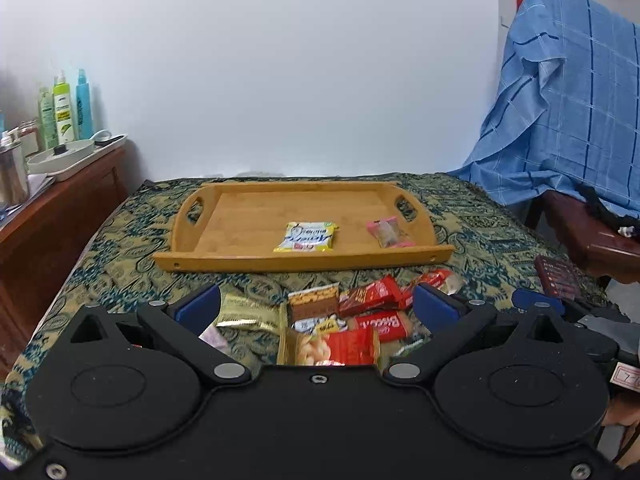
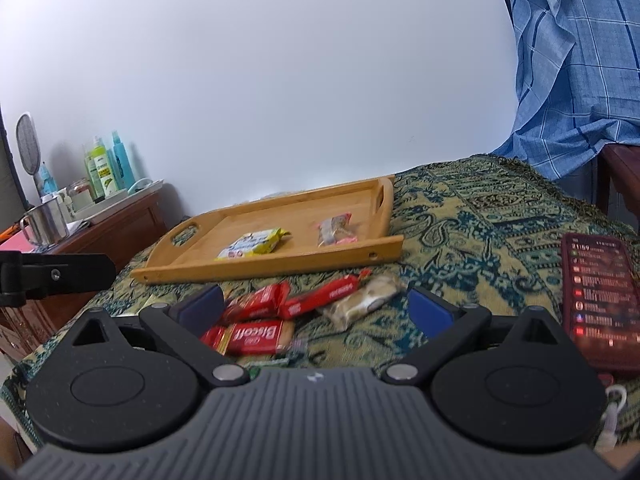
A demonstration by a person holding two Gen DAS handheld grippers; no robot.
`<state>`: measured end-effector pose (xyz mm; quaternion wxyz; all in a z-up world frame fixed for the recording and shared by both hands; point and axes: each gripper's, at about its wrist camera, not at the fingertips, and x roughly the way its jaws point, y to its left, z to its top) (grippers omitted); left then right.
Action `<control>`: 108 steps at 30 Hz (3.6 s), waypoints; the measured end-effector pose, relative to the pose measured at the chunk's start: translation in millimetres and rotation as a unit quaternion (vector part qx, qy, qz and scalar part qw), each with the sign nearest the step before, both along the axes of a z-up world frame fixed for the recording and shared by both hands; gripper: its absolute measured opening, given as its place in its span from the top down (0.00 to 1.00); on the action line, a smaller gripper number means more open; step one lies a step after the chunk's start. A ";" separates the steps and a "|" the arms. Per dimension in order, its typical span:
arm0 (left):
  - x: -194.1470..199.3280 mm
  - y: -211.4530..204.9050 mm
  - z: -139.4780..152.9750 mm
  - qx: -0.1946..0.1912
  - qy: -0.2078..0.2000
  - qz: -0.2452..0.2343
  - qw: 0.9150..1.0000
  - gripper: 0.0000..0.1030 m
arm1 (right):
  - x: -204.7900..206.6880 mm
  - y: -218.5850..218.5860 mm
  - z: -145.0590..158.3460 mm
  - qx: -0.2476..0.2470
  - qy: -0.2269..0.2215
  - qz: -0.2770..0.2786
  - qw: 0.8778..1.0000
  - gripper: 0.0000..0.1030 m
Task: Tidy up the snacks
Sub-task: 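Grasp the red nut bag with the left gripper while the right grasps the green wasabi bag, then lower both bags into the tray beside the other packets and release them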
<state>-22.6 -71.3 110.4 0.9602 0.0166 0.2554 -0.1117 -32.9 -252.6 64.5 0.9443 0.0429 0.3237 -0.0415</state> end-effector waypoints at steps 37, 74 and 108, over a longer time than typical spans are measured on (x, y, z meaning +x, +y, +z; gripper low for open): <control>35.7 10.0 -70.3 -0.053 0.079 0.013 0.995 0.10 | -24.0 42.2 -31.9 -0.025 0.057 0.040 0.997 0.35; 73.3 18.8 -16.2 -0.038 0.043 0.048 0.997 0.41 | 28.4 11.3 2.9 0.005 -0.004 0.030 1.000 0.70; 246.9 5.3 -57.3 0.009 0.121 0.107 0.987 0.41 | 188.9 -8.8 -54.0 0.057 0.124 0.035 0.990 0.70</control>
